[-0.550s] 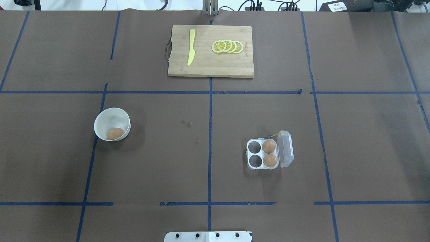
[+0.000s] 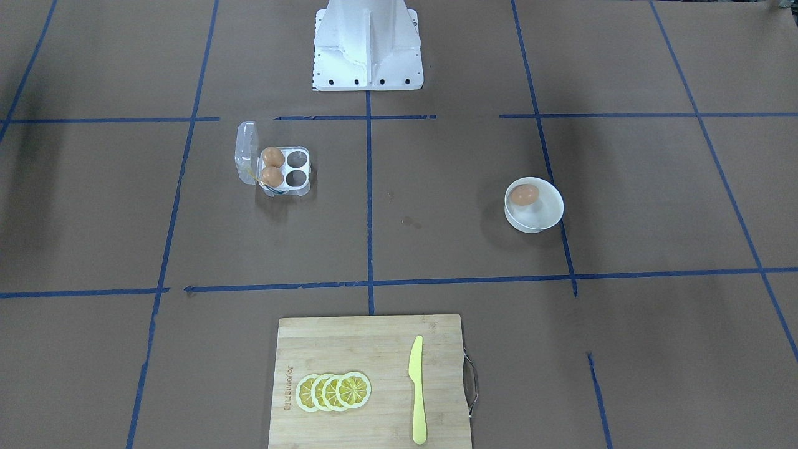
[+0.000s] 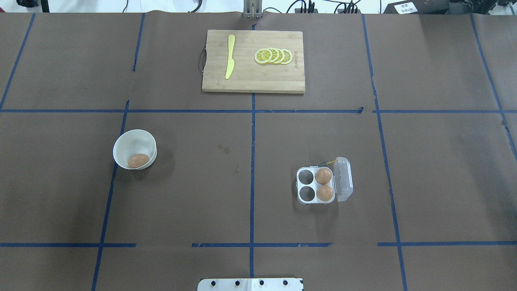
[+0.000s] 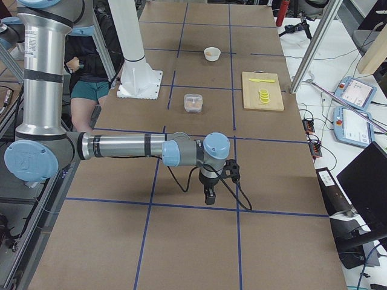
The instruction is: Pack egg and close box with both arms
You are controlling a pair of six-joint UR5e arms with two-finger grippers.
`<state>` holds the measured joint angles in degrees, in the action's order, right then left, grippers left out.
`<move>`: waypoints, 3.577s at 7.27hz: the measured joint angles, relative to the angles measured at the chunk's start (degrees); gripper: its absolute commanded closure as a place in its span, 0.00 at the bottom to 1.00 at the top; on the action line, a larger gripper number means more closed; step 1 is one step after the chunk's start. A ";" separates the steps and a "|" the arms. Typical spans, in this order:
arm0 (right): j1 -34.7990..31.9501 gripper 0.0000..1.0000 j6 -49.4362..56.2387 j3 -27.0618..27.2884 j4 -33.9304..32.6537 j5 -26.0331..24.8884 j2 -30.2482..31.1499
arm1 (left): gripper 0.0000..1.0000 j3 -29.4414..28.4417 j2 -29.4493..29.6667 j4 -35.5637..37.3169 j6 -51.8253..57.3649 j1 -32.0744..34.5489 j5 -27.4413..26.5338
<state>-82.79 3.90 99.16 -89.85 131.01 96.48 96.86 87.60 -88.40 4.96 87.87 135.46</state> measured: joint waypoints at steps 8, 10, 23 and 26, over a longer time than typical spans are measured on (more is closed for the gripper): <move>0.33 0.00 -0.73 0.30 11.22 -0.57 -5.03 | 0.00 0.07 3.05 -8.33 -0.43 -0.32 0.00; 0.28 0.00 -1.12 0.38 11.45 -0.40 -5.80 | 0.00 0.05 5.83 -11.90 -0.36 -0.37 -0.10; 0.27 0.00 -1.32 0.43 11.81 0.75 -5.97 | 0.00 5.81 6.08 -43.64 -15.54 -28.51 -10.46; 0.29 0.00 -1.33 0.32 11.81 0.82 -5.82 | 0.11 6.58 6.25 -44.63 -16.63 -40.18 -20.20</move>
<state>-82.51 2.57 99.48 -78.05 131.83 90.66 103.44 93.85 -133.03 -11.67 47.69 115.26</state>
